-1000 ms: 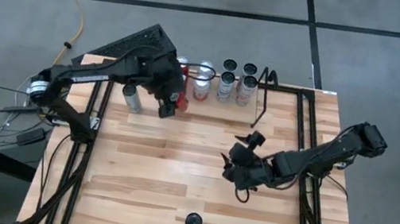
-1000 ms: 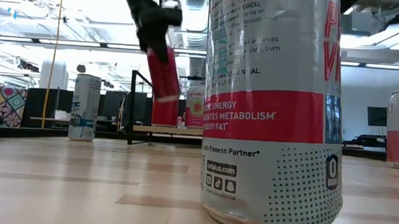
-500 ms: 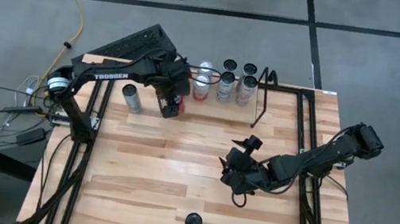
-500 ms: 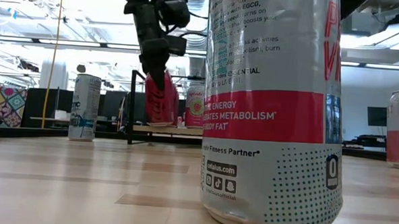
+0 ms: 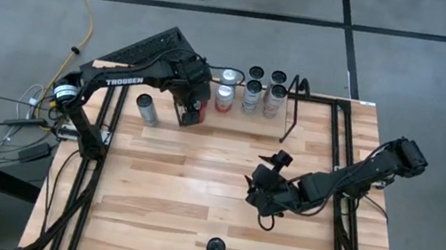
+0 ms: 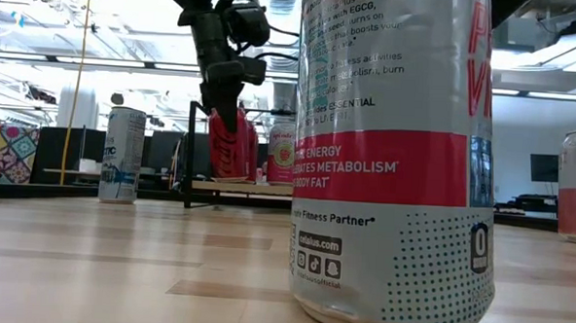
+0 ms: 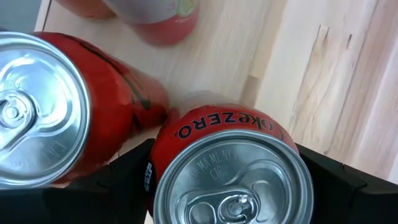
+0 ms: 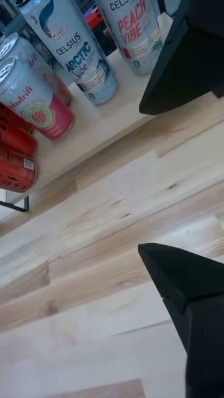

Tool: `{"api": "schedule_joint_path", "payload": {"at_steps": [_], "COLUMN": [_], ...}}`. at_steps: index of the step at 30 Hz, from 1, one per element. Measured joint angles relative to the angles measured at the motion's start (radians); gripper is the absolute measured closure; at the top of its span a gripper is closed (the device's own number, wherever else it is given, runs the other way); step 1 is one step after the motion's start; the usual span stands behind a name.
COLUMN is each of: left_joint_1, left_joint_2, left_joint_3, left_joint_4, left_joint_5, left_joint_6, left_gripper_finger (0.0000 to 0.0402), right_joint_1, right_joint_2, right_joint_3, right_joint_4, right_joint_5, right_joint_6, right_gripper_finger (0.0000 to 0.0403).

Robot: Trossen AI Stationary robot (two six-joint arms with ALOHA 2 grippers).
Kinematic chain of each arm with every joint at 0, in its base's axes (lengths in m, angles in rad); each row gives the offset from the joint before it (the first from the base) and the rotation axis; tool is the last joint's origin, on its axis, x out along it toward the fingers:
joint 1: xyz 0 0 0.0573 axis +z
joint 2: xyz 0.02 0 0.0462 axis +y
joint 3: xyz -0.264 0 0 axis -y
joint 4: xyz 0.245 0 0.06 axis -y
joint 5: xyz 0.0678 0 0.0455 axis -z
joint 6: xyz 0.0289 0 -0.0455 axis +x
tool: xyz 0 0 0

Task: Place canned beverage on shelf
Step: Put the red black soda can on the shelf and align with other red black soda cans

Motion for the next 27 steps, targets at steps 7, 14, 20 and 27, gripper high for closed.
{"api": "schedule_joint_path", "payload": {"at_steps": [7,14,20,27], "left_joint_1": [0.0,0.0,0.0,-0.012], "left_joint_2": [0.0,-0.001,-0.001,-0.001], "left_joint_3": [0.0,0.0,0.0,0.001], "left_joint_4": [-0.004,0.003,0.002,-0.01], "left_joint_5": [-0.006,-0.026,-0.052,-0.054], "left_joint_6": [-0.004,-0.012,-0.015,-0.018], "left_gripper_finger": [0.0114,0.0015,0.0023,0.0025], "right_joint_1": [0.0,0.0,0.0,0.0], "right_joint_2": [0.0,0.0,0.0,0.0], "right_joint_3": [0.0,0.0,0.0,0.0], "right_joint_4": [0.0,0.0,0.0,0.0], "right_joint_5": [0.0,0.0,0.0,0.0], "right_joint_6": [0.0,0.0,0.0,0.0], "right_gripper_finger": [0.0023,0.0023,0.0023,0.0023]}}
